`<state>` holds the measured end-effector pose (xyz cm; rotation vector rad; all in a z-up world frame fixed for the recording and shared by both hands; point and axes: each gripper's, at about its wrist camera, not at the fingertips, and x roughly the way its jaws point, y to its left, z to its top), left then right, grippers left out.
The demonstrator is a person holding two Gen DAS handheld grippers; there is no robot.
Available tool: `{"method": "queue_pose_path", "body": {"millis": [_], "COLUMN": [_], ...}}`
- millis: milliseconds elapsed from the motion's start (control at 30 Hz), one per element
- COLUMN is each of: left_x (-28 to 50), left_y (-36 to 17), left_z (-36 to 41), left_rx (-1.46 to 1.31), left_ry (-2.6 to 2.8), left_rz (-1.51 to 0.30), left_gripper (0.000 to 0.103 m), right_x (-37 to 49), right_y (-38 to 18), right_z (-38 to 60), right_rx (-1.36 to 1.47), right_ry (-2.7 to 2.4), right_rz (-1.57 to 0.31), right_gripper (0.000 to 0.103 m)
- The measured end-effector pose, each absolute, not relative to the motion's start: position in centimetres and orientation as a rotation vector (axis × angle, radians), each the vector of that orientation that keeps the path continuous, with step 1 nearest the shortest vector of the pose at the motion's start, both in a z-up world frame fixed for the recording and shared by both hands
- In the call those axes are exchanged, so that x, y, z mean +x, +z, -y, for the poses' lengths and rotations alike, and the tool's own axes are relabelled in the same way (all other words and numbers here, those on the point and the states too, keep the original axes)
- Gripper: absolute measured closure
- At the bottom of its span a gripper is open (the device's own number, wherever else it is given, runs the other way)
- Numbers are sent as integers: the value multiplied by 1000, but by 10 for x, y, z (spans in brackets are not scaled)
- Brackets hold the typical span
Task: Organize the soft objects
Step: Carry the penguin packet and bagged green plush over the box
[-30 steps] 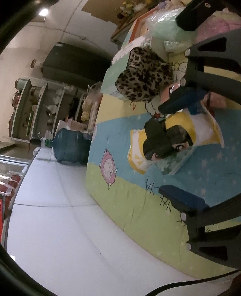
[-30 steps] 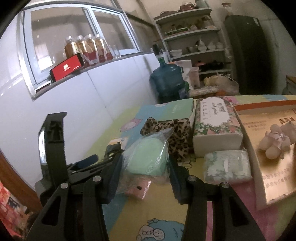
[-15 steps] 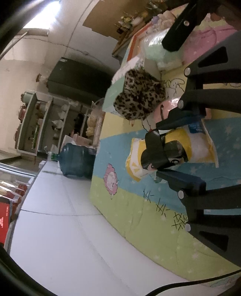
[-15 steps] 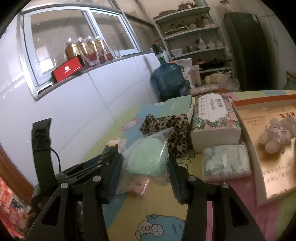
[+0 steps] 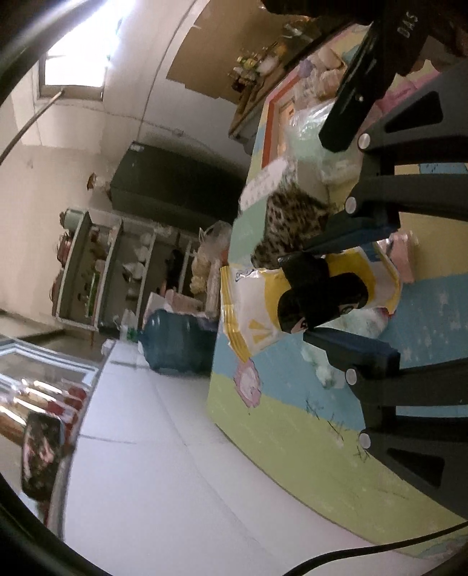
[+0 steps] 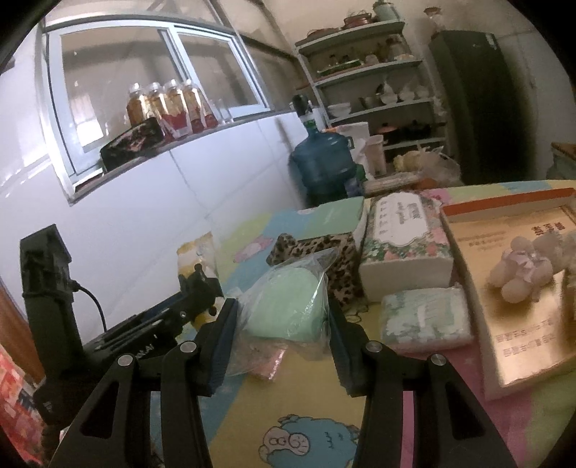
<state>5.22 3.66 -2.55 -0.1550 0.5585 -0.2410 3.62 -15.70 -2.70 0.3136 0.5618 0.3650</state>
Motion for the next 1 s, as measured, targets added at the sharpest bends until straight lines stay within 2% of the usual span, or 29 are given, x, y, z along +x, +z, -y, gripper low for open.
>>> {"method": "queue_pose_path", "body": {"millis": [1000], "left_x": [45], "left_y": [4], "left_z": [42], "left_rx": [-58], "left_ry": [-401], "left_rz": [-491], "left_gripper": [63], "right_x": [5], "right_y": [-15], "right_z": [224], "right_rx": [374], "right_ry": [246], "right_rz": [-463], "right_gripper": [53]}}
